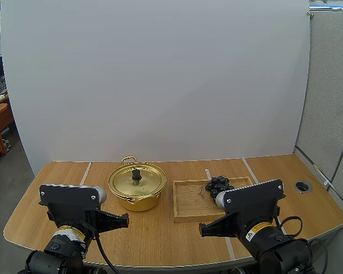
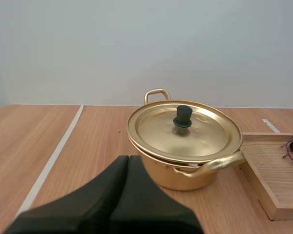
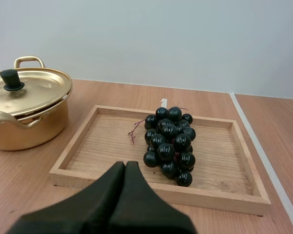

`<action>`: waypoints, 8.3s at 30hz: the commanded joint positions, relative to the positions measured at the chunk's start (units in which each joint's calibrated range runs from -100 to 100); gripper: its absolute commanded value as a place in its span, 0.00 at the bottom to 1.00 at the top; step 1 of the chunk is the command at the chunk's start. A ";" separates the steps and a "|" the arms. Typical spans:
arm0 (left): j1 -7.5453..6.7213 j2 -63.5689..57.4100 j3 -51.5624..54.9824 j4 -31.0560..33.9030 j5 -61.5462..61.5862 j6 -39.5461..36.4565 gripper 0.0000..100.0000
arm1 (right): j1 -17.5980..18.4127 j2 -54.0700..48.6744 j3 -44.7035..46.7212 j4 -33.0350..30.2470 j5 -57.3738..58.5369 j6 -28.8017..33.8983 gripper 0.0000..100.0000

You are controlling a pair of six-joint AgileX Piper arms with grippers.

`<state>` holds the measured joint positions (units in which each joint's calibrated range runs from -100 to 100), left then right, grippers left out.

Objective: Open the pot, put the grape inside, and close it

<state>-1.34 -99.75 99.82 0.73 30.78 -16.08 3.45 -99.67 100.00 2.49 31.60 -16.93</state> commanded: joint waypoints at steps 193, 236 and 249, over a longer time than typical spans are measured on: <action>-3.18 106.51 -80.91 -12.71 51.27 44.59 1.00 | 0.12 32.06 -49.52 -3.46 62.25 11.01 1.00; -3.18 99.63 -93.88 -11.22 61.58 37.04 0.00 | 0.12 32.06 -49.52 -3.58 62.07 11.01 1.00; -3.18 83.54 -118.62 -8.45 60.44 33.45 0.00 | 0.12 32.06 -49.52 -3.37 62.07 11.01 1.00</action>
<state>-4.37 -14.10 -14.75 -9.46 92.71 19.08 3.45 -67.60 51.01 -0.82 94.18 -5.34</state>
